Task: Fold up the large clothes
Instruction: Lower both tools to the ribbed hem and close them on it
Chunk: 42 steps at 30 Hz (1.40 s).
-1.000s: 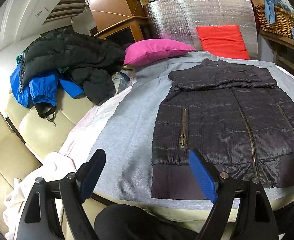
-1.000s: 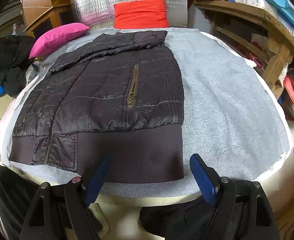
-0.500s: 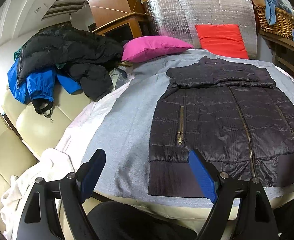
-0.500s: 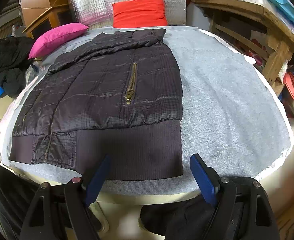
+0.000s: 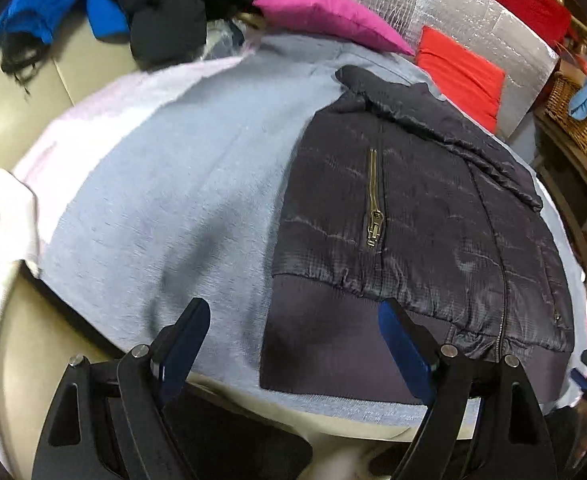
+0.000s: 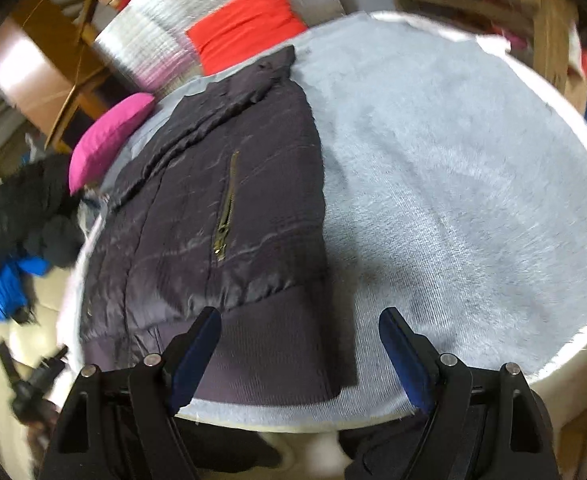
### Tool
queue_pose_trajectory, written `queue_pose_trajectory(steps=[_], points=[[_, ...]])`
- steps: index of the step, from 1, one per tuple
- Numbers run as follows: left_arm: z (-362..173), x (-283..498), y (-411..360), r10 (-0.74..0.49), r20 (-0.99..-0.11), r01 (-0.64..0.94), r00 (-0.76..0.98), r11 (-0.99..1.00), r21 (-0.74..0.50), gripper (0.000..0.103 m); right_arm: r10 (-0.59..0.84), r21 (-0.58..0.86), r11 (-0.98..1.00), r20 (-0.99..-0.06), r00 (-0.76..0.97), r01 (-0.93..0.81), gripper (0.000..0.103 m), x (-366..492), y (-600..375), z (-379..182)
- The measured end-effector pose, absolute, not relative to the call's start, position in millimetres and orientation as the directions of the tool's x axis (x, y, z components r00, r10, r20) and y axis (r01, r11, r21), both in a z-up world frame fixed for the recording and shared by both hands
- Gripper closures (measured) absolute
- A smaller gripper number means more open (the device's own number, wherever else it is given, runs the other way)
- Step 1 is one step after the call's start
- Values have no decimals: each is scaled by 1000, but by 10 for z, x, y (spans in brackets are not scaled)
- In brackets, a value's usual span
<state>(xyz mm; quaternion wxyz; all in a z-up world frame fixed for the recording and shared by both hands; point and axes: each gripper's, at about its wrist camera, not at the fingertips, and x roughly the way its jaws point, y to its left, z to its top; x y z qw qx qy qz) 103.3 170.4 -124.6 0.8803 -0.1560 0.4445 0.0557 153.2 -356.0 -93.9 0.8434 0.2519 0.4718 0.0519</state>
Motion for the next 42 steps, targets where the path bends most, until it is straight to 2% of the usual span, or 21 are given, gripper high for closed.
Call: queue_pose_trajectory(steps=[5, 8, 23, 26, 29, 30, 31, 32, 33, 34, 37, 38, 39, 40, 41, 42], points=[[-1332, 1128, 1634, -17, -823, -243, 567, 952, -187, 17, 458, 596, 791, -727, 512, 137, 19, 1612, -3526, -1157], [-1352, 1122, 1560, -2, -824, -232, 566, 959, -162, 17, 489, 618, 776, -715, 499, 126, 19, 1599, -3448, -1250], [-1583, 1115, 1508, 5, -840, -238, 542, 960, -148, 17, 491, 620, 778, -704, 513, 106, 20, 1611, -3411, -1309], [-1601, 1121, 1509, 0, -840, -239, 543, 958, -155, 17, 480, 609, 785, -712, 513, 111, 26, 1592, -3422, -1311], [-1613, 1122, 1509, -3, -837, -238, 547, 958, -159, 17, 464, 599, 791, -721, 515, 126, 36, 1584, -3442, -1319], [-1613, 1126, 1506, -5, -836, -236, 549, 958, -161, 17, 460, 596, 793, -724, 515, 130, 43, 1582, -3450, -1322], [-1612, 1130, 1498, -7, -834, -234, 551, 959, -163, 17, 449, 586, 799, -732, 513, 135, 59, 1579, -3454, -1323], [-1606, 1120, 1499, -12, -832, -228, 555, 960, -165, 17, 436, 571, 808, -744, 505, 144, 67, 1581, -3457, -1328], [-1595, 1114, 1494, -17, -828, -221, 560, 961, -169, 17, 436, 569, 809, -750, 498, 148, 69, 1584, -3465, -1340], [-1578, 1107, 1486, -26, -822, -211, 568, 961, -176, 21, 439, 572, 807, -748, 497, 148, 70, 1585, -3475, -1337], [-1524, 1080, 1478, -46, -804, -188, 593, 963, -194, 31, 418, 554, 822, -747, 516, 136, 67, 1569, -3479, -1243], [-1524, 1074, 1491, -45, -802, -188, 595, 963, -194, 31, 423, 555, 823, -740, 522, 120, 67, 1568, -3476, -1211], [-1530, 1095, 1504, -52, -805, -190, 592, 961, -202, 31, 416, 545, 830, -748, 518, 120, 59, 1578, -3477, -1206], [-1544, 1109, 1521, -68, -806, -187, 588, 958, -218, 31, 401, 531, 838, -756, 518, 127, 34, 1583, -3485, -1204], [-1559, 1130, 1524, -79, -809, -185, 583, 956, -227, 31, 389, 525, 841, -755, 528, 132, 26, 1577, -3501, -1197], [-1574, 1152, 1514, -78, -811, -185, 579, 957, -225, 31, 384, 527, 839, -748, 542, 133, 25, 1566, -3492, -1172]])
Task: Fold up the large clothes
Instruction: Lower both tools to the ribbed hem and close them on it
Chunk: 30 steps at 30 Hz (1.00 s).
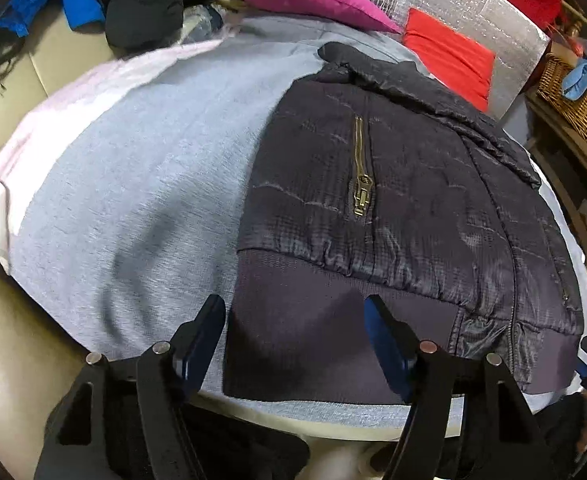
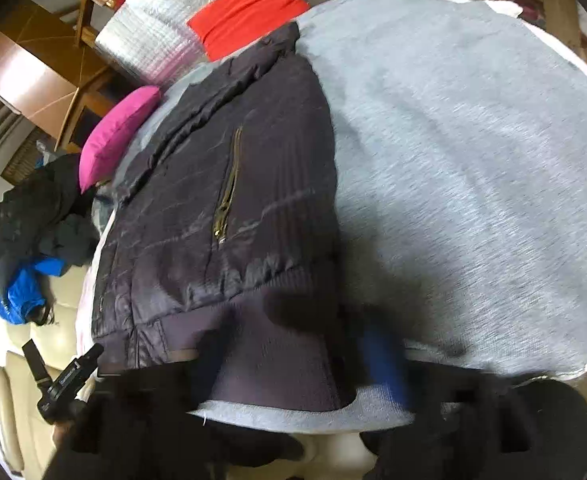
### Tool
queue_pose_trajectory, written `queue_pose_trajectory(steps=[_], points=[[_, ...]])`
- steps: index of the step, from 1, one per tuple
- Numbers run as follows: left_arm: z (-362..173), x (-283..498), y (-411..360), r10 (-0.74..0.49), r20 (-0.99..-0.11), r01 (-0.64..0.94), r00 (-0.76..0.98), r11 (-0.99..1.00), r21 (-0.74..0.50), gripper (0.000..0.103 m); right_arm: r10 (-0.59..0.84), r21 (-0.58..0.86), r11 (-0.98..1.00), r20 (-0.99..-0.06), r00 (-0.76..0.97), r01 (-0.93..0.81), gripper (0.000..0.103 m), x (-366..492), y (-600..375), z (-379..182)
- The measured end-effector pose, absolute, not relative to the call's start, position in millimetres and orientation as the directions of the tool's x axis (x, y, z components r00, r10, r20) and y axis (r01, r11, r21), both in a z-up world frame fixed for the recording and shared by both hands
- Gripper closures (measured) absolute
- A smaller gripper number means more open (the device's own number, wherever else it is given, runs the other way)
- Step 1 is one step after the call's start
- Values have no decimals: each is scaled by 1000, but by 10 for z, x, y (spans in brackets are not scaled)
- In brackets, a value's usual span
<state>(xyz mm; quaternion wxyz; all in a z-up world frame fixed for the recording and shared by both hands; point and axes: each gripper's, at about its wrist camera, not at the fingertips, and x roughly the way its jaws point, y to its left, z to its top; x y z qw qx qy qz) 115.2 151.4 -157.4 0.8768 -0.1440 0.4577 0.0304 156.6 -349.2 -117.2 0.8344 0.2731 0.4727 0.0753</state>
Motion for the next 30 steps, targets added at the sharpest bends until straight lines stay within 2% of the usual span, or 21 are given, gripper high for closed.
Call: queue_pose_trajectory(steps=[4, 5, 6, 7, 8, 9, 10, 16, 20, 22, 23, 24, 25, 26, 27, 28, 30], points=[[-1649, 1251, 1412, -62, -830, -175, 554, 966, -190, 31, 415, 556, 822, -735, 537, 124, 27, 1617, -3502, -1206], [-1652, 1264, 1395, -55, -830, -175, 555, 968, -181, 31, 427, 562, 819, -733, 529, 116, 33, 1635, -3477, -1220], [-1651, 1271, 1367, -45, -829, -164, 558, 973, -164, 34, 432, 559, 822, -734, 525, 105, 54, 1644, -3442, -1224], [-1649, 1281, 1349, -51, -828, -152, 559, 975, -163, 51, 427, 540, 837, -748, 507, 92, 72, 1671, -3381, -1231], [-1644, 1298, 1328, -48, -829, -151, 558, 976, -158, 69, 405, 511, 854, -771, 491, 97, 74, 1697, -3339, -1252], [-1623, 1304, 1326, -43, -830, -150, 557, 977, -151, 77, 410, 512, 854, -772, 487, 94, 87, 1711, -3325, -1260], [-1590, 1309, 1344, -51, -831, -149, 554, 976, -159, 89, 426, 524, 847, -769, 477, 90, 88, 1739, -3329, -1271], [-1236, 974, 1432, -112, -766, -103, 633, 969, -226, 90, 434, 515, 857, -744, 509, 23, 90, 1633, -3345, -973], [-1349, 838, 1431, -143, -782, -101, 607, 962, -254, 87, 424, 501, 865, -755, 501, 23, 90, 1486, -3402, -971], [-1475, 890, 1460, -136, -805, -124, 577, 960, -251, 82, 417, 503, 863, -768, 486, 54, 84, 1483, -3450, -1127], [-1491, 920, 1493, -145, -808, -140, 571, 953, -270, 77, 422, 517, 853, -761, 493, 67, 84, 1494, -3475, -1168], [-1481, 939, 1535, -157, -802, -155, 576, 942, -297, 73, 427, 528, 846, -755, 497, 74, 78, 1506, -3492, -1175], [-1449, 950, 1566, -158, -788, -167, 595, 935, -313, 62, 429, 535, 841, -746, 510, 76, 70, 1517, -3500, -1153], [-1410, 970, 1582, -144, -773, -175, 618, 933, -314, 43, 427, 538, 841, -727, 538, 59, 46, 1521, -3497, -1090], [-1380, 989, 1575, -120, -763, -183, 636, 936, -299, 34, 419, 533, 845, -718, 556, 50, 22, 1509, -3511, -1047], [-1361, 1009, 1558, -102, -755, -187, 648, 940, -287, 28, 391, 511, 858, -714, 581, 51, 20, 1519, -3513, -987], [-1392, 1089, 1469, -112, -758, -168, 643, 945, -282, 28, 361, 482, 874, -729, 582, 61, 20, 1631, -3499, -962]])
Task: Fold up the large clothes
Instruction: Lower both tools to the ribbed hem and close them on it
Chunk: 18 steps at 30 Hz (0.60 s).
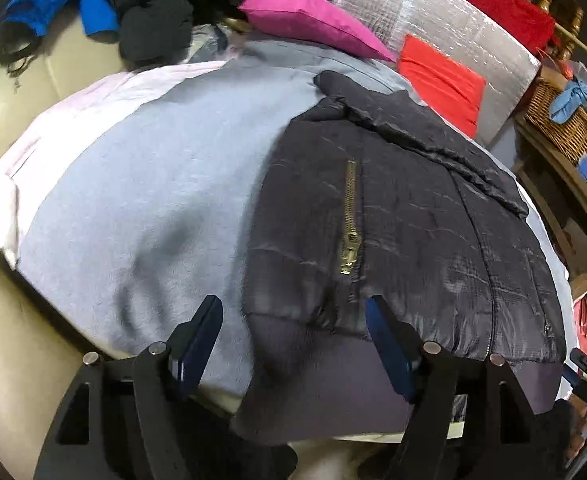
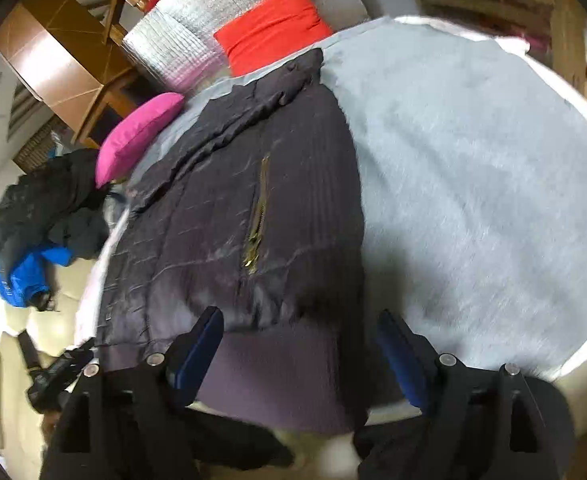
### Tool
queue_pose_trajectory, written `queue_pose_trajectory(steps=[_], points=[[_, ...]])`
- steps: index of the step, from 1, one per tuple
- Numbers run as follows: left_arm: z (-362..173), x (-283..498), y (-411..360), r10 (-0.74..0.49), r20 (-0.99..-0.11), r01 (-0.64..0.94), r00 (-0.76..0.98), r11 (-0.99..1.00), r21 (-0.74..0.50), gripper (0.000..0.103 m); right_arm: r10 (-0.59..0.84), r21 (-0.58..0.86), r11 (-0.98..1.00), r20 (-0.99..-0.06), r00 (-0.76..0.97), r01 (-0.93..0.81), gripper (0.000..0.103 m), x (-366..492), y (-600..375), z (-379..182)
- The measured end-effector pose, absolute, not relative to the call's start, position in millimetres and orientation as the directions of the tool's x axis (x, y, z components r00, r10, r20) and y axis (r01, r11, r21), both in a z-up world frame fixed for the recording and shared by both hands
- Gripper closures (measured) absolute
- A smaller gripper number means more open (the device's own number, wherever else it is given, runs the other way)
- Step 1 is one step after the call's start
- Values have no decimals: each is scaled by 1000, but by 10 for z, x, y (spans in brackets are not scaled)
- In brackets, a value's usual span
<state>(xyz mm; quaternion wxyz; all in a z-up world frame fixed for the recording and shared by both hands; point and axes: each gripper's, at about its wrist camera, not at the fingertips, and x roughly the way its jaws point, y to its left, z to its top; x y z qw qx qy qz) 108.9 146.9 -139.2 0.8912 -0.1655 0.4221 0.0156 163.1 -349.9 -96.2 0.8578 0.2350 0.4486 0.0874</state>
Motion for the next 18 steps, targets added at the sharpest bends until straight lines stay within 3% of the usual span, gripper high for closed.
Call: queue_pose_trajectory(steps=[2, 3, 4, 5, 6, 8, 18], points=[[-1446, 1121, 1351, -98, -779, -158, 620, 956, -247, 29, 368, 484, 871, -753, 546, 80, 22, 1772, -3470, -1070], [-1448, 1122, 1307, -72, -782, -161, 619, 963, -216, 29, 370, 482, 872, -764, 529, 86, 28, 1800, -3450, -1126], [-1457, 1130, 1250, -40, -788, -156, 614, 973, -171, 34, 395, 496, 865, -768, 504, 77, 57, 1844, -3393, -1192], [-1465, 1134, 1221, -22, -793, -155, 609, 977, -146, 69, 403, 495, 866, -773, 490, 68, 69, 1854, -3341, -1221], [-1486, 1154, 1207, 2, -805, -157, 594, 981, -114, 87, 386, 472, 879, -785, 485, 65, 76, 1866, -3292, -1228], [-1437, 1158, 1241, -35, -808, -131, 588, 982, -138, 89, 412, 491, 869, -778, 475, 50, 86, 1888, -3276, -1219], [-1239, 727, 1407, -134, -767, -103, 627, 962, -253, 90, 467, 530, 848, -745, 477, -3, 88, 1739, -3432, -1050]])
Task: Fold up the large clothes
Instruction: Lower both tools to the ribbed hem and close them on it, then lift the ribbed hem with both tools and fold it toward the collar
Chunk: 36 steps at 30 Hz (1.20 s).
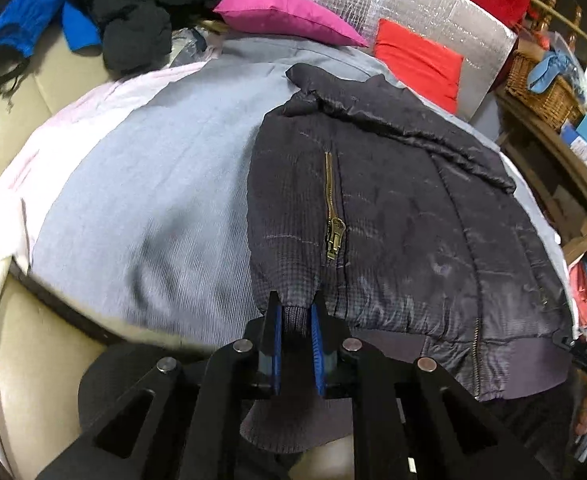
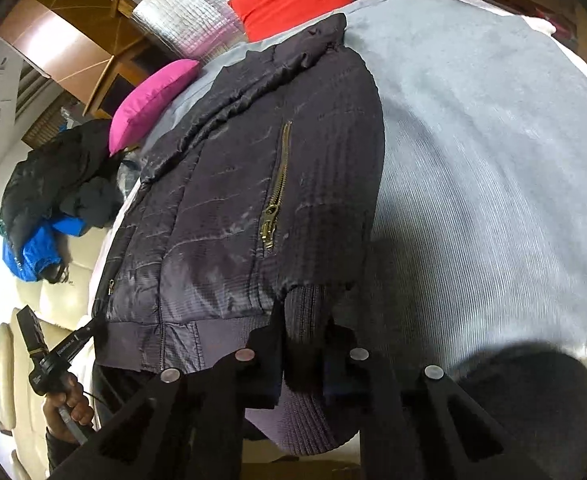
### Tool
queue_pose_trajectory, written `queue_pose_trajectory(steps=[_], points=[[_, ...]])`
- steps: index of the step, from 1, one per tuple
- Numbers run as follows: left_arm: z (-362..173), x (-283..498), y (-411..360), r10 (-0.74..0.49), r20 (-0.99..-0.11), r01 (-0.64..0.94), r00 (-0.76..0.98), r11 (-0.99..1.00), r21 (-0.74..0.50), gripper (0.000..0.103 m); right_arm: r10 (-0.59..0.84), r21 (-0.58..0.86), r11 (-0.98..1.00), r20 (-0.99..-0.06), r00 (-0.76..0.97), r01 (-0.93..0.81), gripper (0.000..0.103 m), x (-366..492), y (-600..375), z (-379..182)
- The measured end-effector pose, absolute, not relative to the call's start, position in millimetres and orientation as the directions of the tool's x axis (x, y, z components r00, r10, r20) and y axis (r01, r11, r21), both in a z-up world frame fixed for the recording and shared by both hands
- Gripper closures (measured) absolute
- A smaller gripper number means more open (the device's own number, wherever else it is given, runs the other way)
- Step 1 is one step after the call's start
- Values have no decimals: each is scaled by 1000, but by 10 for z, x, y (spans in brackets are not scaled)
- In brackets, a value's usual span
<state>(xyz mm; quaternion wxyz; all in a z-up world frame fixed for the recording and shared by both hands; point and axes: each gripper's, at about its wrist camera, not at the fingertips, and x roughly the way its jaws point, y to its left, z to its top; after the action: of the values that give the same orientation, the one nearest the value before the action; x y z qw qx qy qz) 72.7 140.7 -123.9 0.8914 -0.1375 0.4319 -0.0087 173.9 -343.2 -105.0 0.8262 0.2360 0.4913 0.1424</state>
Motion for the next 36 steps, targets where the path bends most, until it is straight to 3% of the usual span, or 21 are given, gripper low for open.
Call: queue_pose_trajectory(steps=[19, 36], points=[[-1089, 570, 1536, -164, -738, -102, 654, 948, -301, 90, 584, 644, 762, -643, 495, -64, 88, 1275, -3504, -848], [-1264, 611, 1506, -168, -769, -113, 617, 948, -298, 90, 610, 685, 728, -631, 479, -25, 88, 1279, -3640, -1058]])
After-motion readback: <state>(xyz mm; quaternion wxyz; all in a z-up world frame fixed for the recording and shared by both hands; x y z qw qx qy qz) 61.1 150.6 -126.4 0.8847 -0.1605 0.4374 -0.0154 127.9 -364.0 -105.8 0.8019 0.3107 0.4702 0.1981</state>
